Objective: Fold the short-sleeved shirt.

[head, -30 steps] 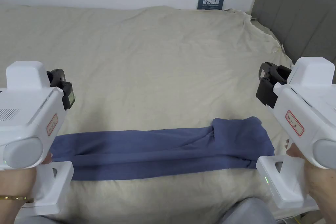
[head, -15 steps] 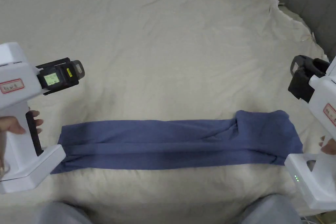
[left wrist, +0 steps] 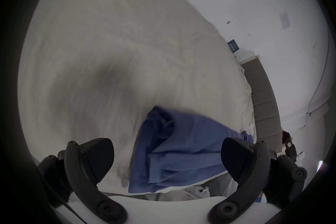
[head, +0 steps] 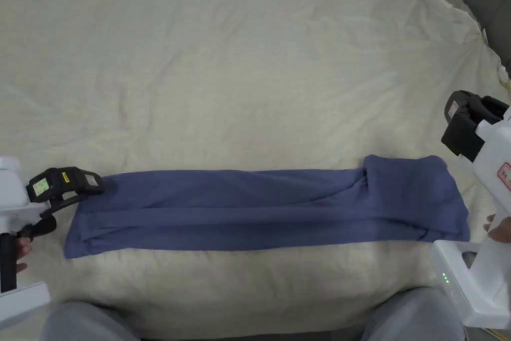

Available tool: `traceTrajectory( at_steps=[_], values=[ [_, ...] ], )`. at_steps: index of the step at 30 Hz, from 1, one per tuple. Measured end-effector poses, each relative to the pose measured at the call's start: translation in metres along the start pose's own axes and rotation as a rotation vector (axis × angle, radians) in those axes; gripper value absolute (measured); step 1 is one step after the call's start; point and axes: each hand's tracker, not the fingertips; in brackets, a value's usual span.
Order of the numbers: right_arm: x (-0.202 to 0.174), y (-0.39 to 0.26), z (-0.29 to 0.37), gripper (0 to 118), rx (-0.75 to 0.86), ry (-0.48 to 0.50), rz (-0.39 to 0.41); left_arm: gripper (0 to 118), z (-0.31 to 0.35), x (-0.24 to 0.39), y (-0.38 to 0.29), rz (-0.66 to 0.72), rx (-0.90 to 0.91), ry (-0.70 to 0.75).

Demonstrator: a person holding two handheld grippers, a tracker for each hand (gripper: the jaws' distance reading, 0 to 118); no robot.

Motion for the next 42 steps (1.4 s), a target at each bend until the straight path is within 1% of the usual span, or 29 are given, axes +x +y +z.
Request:
traceTrajectory(
  at_steps=[2,3,6,7,9,11,13,15,17,18,19,21,22,27,30,32,34,36,38,42],
  values=[
    [0.001,-0.002,-0.005,0,-0.008,-0.004,0.015,118,-0.004,0.001,-0.011,0.046,-0.043,-0.044],
    [0.000,-0.002,-0.005,0,-0.011,-0.003,0.022,118,-0.001,0.011,-0.023,0.035,-0.034,-0.048],
    [-0.002,-0.003,-0.005,0,-0.025,-0.004,0.036,118,0.001,0.021,-0.032,0.035,-0.014,-0.061],
    [-0.001,-0.003,-0.005,0,-0.027,-0.006,0.035,118,0.002,0.008,-0.013,0.049,-0.007,-0.080],
    [-0.002,-0.002,-0.003,0,-0.032,-0.009,0.017,117,0.004,0.008,-0.015,0.068,-0.022,-0.145],
    [0.000,-0.002,-0.003,0,-0.032,-0.018,0.003,102,0.000,0.011,-0.020,0.063,-0.038,-0.147],
    [0.005,-0.002,-0.003,0,-0.032,-0.025,0.000,86,0.000,0.013,-0.022,0.034,-0.027,-0.097],
    [0.007,-0.003,-0.002,0,-0.031,-0.028,-0.006,76,0.002,0.008,-0.020,0.041,-0.009,-0.101],
    [0.010,-0.004,-0.002,0,-0.034,-0.029,-0.008,41,0.003,0.006,-0.020,0.059,0.007,-0.076],
    [0.011,-0.004,-0.002,0,-0.034,-0.031,-0.007,24,0.002,0.006,-0.022,0.048,0.014,-0.029],
    [0.012,-0.005,-0.002,0,-0.037,-0.033,-0.007,17,-0.001,0.005,-0.024,0.028,0.014,0.005],
    [0.013,-0.006,-0.001,0,-0.040,-0.037,-0.017,9,0.000,0.007,-0.028,0.048,0.017,-0.031],
    [0.013,-0.007,-0.001,0,-0.042,-0.037,-0.021,6,0.000,0.009,-0.029,0.051,0.026,-0.020],
    [0.018,-0.009,-0.001,0,-0.048,-0.034,-0.024,2,0.004,0.032,-0.027,-0.009,0.041,0.078],
    [0.026,-0.011,-0.004,0,-0.046,-0.021,-0.039,2,0.020,0.058,-0.028,-0.098,0.089,0.116],
    [0.028,-0.010,-0.003,0,-0.043,-0.020,-0.035,2,0.036,0.083,-0.035,-0.161,0.126,0.109],
    [0.026,-0.007,0.002,0,-0.036,-0.017,-0.036,2,0.048,0.110,-0.041,-0.255,0.155,0.125],
    [0.028,-0.005,0.004,0,-0.024,-0.019,-0.029,2,0.059,0.135,-0.052,-0.360,0.181,0.089],
    [0.033,-0.005,0.005,0,-0.010,-0.020,-0.022,2,0.067,0.161,-0.059,-0.390,0.170,0.008],
    [0.046,-0.009,0.006,0,0.004,-0.019,-0.038,2,0.059,0.212,-0.077,-0.491,0.140,-0.060]
  ],
)
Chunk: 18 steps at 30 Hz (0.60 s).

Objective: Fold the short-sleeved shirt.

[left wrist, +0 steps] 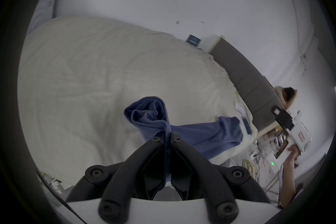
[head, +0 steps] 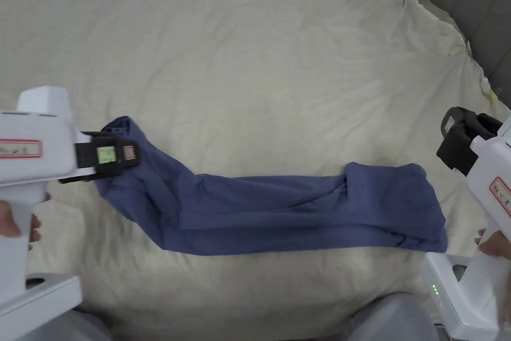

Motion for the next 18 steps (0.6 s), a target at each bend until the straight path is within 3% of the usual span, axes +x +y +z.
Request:
traceTrajectory(
  at_steps=[5,8,14,18],
  values=[
    [0.009,-0.002,0.009,0,0.002,-0.009,-0.015,2,-0.048,0.058,0.001,-0.044,-0.048,-0.139],
    [0.017,-0.003,0.015,0,0.012,-0.021,-0.029,2,-0.088,0.086,-0.005,-0.089,-0.095,-0.131],
    [0.026,0.000,0.025,0,0.011,-0.057,-0.041,2,-0.175,0.115,-0.023,-0.033,-0.214,-0.153],
    [0.030,0.002,0.028,0,0.001,-0.088,-0.027,7,-0.222,0.125,-0.046,-0.028,-0.308,-0.074]
  ],
)
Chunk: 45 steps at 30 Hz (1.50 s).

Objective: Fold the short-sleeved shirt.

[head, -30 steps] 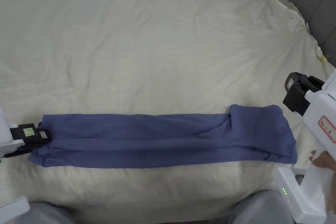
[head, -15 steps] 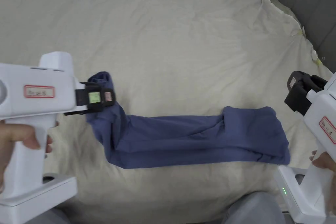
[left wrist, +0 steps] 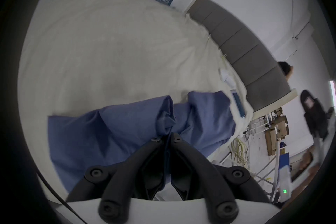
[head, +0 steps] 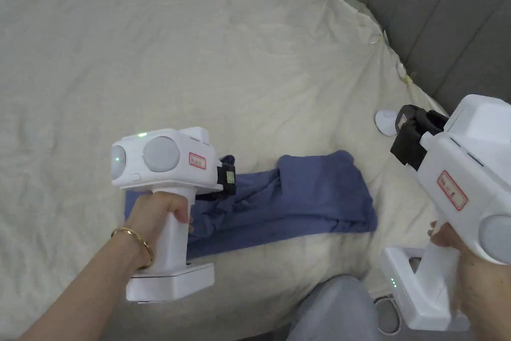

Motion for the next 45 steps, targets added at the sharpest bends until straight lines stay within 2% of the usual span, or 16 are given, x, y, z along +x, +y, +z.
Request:
traceTrajectory(
  at_steps=[2,3,4,6,10,15,17,18,20,21,23,26,29,34,40,45],
  values=[
    [0.004,0.000,-0.001,0,-0.008,-0.009,-0.008,25,-0.015,0.002,-0.003,0.025,-0.031,0.010],
    [0.006,-0.001,-0.002,0,-0.014,-0.011,-0.020,43,-0.022,0.002,-0.003,0.056,-0.051,0.014],
    [0.008,-0.002,-0.003,0,-0.022,-0.013,-0.033,70,-0.025,0.003,-0.002,0.084,-0.052,0.002],
    [0.009,-0.003,-0.005,0,-0.029,-0.026,-0.034,97,-0.024,0.007,0.001,0.095,-0.041,-0.037],
    [0.010,-0.006,-0.007,0,-0.035,-0.030,-0.023,106,0.003,0.016,0.015,0.018,0.052,-0.067],
    [0.008,-0.011,-0.012,0,-0.040,-0.021,-0.055,106,0.038,-0.004,0.021,0.005,0.258,0.124],
    [0.005,-0.011,-0.012,0,-0.038,-0.014,-0.049,97,0.045,-0.017,0.013,-0.038,0.302,0.232],
    [0.004,-0.011,-0.013,0,-0.038,-0.011,-0.046,85,0.045,-0.021,0.008,-0.058,0.303,0.268],
    [0.003,-0.010,-0.013,0,-0.034,-0.002,-0.048,38,0.041,-0.028,-0.007,-0.105,0.273,0.345],
    [0.003,-0.010,-0.014,0,-0.032,0.002,-0.050,21,0.037,-0.030,-0.013,-0.121,0.248,0.370],
    [0.001,-0.009,-0.015,0,-0.030,0.006,-0.051,3,0.025,-0.039,-0.030,-0.125,0.206,0.352],
    [0.000,-0.010,-0.015,0,-0.032,0.014,-0.045,0,0.016,-0.034,-0.053,-0.098,0.169,0.277],
    [0.000,-0.012,-0.015,0,-0.038,0.018,-0.046,0,0.005,-0.013,-0.073,-0.175,0.182,0.256],
    [0.005,-0.016,-0.012,0,-0.041,0.012,-0.060,0,-0.025,0.022,-0.085,-0.190,0.141,0.221],
    [0.016,-0.016,-0.007,0,-0.048,-0.003,-0.057,0,-0.045,0.068,-0.114,-0.452,0.118,0.240],
    [0.026,-0.014,-0.004,0,-0.039,-0.020,-0.071,0,-0.058,0.083,-0.107,-0.405,0.074,0.235]
  ],
)
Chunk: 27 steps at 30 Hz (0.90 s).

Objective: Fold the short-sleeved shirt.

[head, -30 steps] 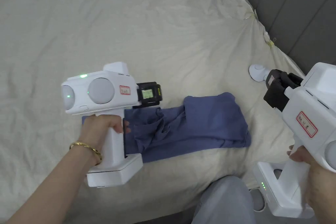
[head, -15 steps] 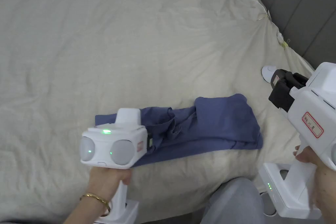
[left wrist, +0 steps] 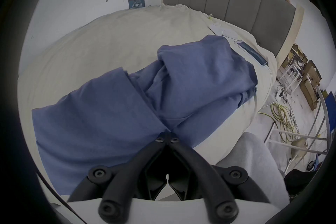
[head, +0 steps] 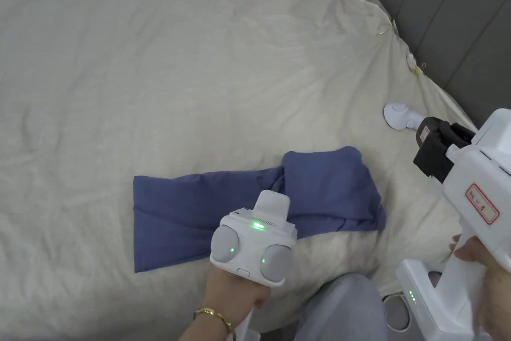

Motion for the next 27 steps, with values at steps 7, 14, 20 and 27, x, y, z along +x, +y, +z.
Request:
traceTrajectory(
  at_steps=[7,14,20,27],
  values=[
    [0.000,0.007,-0.002,0,0.012,0.013,0.004,0,0.048,-0.015,0.043,0.152,0.102,-0.239],
    [-0.005,0.014,-0.003,0,0.025,0.039,0.016,95,0.103,-0.113,0.075,0.402,0.198,-0.420],
    [-0.013,0.011,-0.008,0,0.018,0.059,0.010,118,0.117,-0.195,0.050,0.483,0.183,-0.351],
    [-0.022,0.008,-0.017,0,-0.001,0.079,0.028,118,0.091,-0.267,-0.004,0.681,0.014,-0.392]
  ],
)
